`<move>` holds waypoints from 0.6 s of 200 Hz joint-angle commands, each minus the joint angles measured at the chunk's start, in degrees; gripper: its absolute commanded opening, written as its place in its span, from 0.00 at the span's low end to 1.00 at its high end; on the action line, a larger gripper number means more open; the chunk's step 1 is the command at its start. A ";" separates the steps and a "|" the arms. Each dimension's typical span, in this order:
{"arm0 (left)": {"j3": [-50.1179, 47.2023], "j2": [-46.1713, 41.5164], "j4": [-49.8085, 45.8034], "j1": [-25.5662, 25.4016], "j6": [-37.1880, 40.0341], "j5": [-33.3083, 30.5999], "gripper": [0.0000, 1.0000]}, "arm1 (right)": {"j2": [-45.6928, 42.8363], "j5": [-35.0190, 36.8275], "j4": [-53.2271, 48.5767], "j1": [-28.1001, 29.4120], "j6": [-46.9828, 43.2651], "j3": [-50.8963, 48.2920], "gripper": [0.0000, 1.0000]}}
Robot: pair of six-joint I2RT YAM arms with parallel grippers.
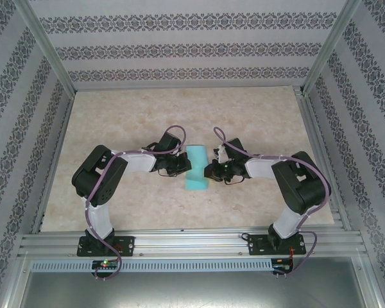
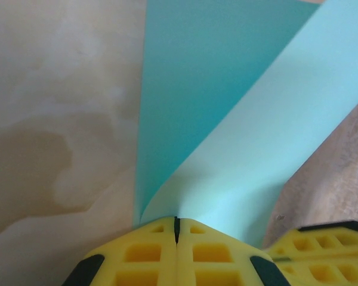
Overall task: Fold a paper plane with a square sheet of paper (pick it up from the middle)
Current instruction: Fold the square sheet of paper in half at the center of the table.
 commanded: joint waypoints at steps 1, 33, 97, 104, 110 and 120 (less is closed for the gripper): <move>-0.57 2.91 -5.38 -0.67 1.55 -2.58 0.00 | -3.10 -0.56 -1.13 1.28 -0.84 -0.19 0.09; -0.30 2.96 -5.57 -0.69 1.54 -2.44 0.00 | -1.06 -0.56 0.97 2.12 0.40 -1.42 0.09; -0.25 3.02 -5.60 -0.67 1.81 -2.42 0.00 | 2.53 1.38 3.62 2.35 1.05 -5.68 0.09; -0.24 3.06 -5.63 -0.66 1.88 -2.29 0.00 | 2.18 1.32 3.37 2.35 1.16 -5.65 0.09; -0.22 3.14 -5.66 -0.66 1.92 -2.27 0.00 | 1.51 1.18 3.32 2.43 1.34 -5.51 0.09; -0.17 3.15 -5.78 -0.69 2.00 -2.33 0.00 | -0.02 0.74 3.08 2.60 1.72 -5.19 0.10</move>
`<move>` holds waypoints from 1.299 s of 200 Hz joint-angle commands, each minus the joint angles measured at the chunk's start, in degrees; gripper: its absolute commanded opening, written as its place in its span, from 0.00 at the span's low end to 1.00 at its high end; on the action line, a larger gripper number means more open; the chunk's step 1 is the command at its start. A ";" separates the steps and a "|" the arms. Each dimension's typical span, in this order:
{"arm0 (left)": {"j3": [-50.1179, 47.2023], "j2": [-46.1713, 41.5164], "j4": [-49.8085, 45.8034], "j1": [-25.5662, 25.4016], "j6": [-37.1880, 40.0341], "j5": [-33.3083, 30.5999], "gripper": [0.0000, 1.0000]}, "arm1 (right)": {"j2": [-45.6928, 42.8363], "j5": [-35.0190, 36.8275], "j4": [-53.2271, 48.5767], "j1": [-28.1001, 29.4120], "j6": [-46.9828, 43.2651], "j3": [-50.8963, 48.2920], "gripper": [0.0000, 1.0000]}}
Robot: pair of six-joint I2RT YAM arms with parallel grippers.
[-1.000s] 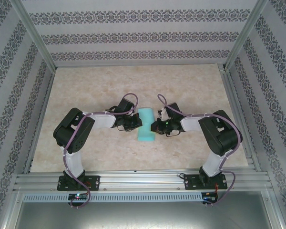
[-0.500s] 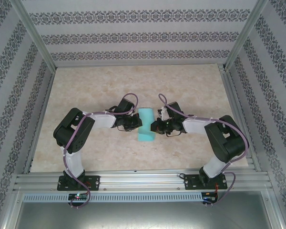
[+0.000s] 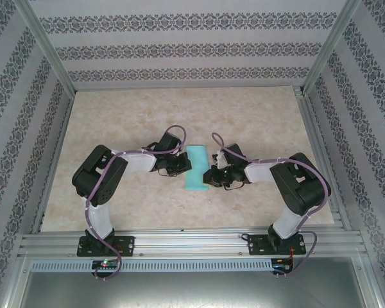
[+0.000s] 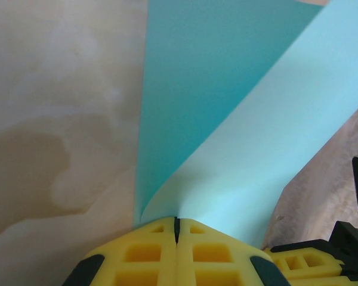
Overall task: Fold a paper plane with a square sheet of paper (pick it up from the middle)
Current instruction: Fold the square sheet of paper in half at the center of the table.
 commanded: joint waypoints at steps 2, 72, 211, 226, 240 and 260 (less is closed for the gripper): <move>-0.47 3.03 -5.47 -0.67 1.81 -2.30 0.00 | -1.21 1.53 -1.22 0.97 0.87 -1.01 0.10; -0.61 2.79 -5.75 -0.71 2.03 -2.16 0.00 | -4.35 2.42 -2.57 3.12 0.66 -1.53 0.08; -0.61 3.13 -5.58 -0.66 2.25 -1.67 0.00 | -5.71 3.42 -3.28 3.73 0.82 -3.78 0.08; -0.61 3.05 -5.61 -0.69 2.40 -1.67 0.00 | -4.40 4.04 -2.73 3.91 1.06 -4.99 0.08; -0.57 3.08 -5.69 -0.66 2.42 -1.67 0.00 | -3.35 4.42 -3.09 4.00 0.84 -5.61 0.08; -0.53 3.17 -5.79 -0.67 2.59 -1.68 0.00 | -3.80 4.93 -4.56 3.89 0.62 -4.91 0.08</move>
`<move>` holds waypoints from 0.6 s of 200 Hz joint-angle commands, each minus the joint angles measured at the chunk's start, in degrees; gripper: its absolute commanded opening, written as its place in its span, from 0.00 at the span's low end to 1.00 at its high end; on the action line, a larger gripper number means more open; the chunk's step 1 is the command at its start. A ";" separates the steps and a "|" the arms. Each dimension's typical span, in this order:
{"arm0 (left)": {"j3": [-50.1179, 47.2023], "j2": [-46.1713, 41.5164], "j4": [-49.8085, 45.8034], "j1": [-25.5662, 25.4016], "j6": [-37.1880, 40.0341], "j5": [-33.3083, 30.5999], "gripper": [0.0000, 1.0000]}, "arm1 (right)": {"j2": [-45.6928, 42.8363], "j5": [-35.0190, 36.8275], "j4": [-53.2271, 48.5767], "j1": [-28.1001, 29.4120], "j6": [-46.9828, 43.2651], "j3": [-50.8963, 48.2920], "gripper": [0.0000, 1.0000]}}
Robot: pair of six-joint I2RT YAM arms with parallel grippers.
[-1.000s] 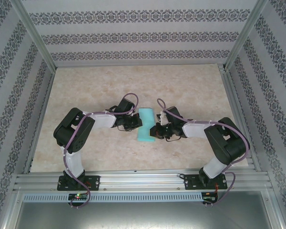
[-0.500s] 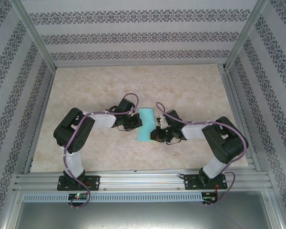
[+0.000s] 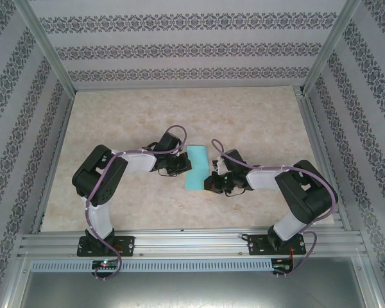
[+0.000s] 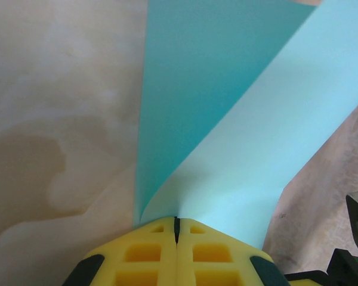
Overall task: Fold a paper plane with a square sheet of paper (pick it up from the middle)
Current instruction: Fold the square sheet of paper in half at the center of the table.
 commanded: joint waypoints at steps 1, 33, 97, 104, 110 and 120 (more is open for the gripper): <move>-0.59 3.08 -5.77 -0.66 1.35 -1.89 0.00 | 1.05 2.31 -3.25 0.76 -0.45 -0.56 0.08; -0.67 2.96 -6.20 -0.72 1.64 -2.06 0.00 | -4.53 3.94 -5.95 0.16 -0.79 4.96 0.09; -0.69 2.90 -6.33 -0.71 1.66 -1.84 0.00 | 5.25 -1.26 -2.26 -6.87 -1.83 15.97 0.07; -0.69 2.84 -6.50 -0.69 1.81 -1.81 0.00 | 6.35 -1.54 -2.37 -7.09 -2.18 16.75 0.07; -0.75 2.71 -6.64 -0.66 1.82 -1.87 0.00 | 7.22 -1.75 -2.42 -7.29 -2.25 17.21 0.07; -0.85 2.50 -6.67 -0.67 1.88 -1.97 0.00 | 8.47 -1.89 -2.79 -7.46 -2.83 17.91 0.07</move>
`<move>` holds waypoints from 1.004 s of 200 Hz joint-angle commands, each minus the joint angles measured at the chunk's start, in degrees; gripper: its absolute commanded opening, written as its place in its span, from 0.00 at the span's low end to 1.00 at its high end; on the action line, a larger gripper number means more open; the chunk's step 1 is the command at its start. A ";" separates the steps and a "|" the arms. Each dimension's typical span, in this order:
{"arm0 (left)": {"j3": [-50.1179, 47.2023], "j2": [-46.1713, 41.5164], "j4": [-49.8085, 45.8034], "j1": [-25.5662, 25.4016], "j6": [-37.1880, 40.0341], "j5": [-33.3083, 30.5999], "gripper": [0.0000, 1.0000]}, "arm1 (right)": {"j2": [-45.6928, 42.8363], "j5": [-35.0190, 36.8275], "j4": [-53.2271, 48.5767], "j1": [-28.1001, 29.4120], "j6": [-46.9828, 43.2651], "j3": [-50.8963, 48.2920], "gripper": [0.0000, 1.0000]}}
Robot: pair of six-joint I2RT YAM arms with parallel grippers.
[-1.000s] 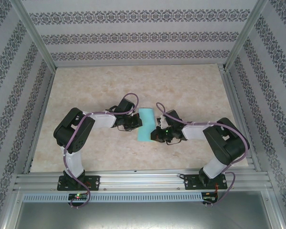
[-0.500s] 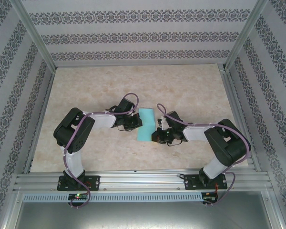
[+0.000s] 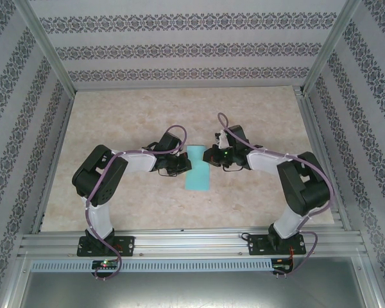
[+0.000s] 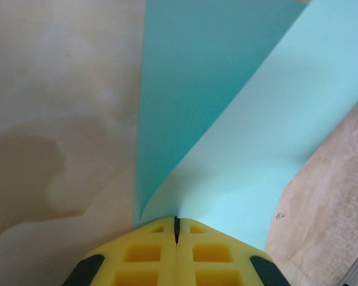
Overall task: Fold a paper plane with a square sheet of paper (pick it up from the middle)
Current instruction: Fold the square sheet of paper in half at the center of the table.
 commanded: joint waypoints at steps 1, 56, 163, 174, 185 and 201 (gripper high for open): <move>-0.87 2.48 -6.66 -0.67 1.61 -1.97 0.00 | 3.50 -2.29 -0.77 -0.31 -2.41 1.92 0.07; -1.31 2.69 -6.65 -0.66 1.99 -1.82 0.00 | 9.18 0.91 -1.25 -0.86 -3.98 1.61 0.07; -0.80 2.73 -7.84 -0.80 2.74 -2.45 0.00 | 6.37 -5.56 -0.09 -1.99 -2.22 5.64 0.09; -0.73 2.75 -7.81 -0.74 2.77 -2.43 0.00 | 7.40 -5.23 -1.01 -2.53 -2.82 6.60 0.09; -0.78 2.80 -7.72 -0.67 2.74 -2.46 0.00 | 8.60 -4.99 -1.39 -2.80 -3.34 7.27 0.09; -0.75 2.79 -7.73 -0.68 2.68 -2.39 0.00 | 10.02 -4.66 -2.16 -3.11 -4.14 8.00 0.09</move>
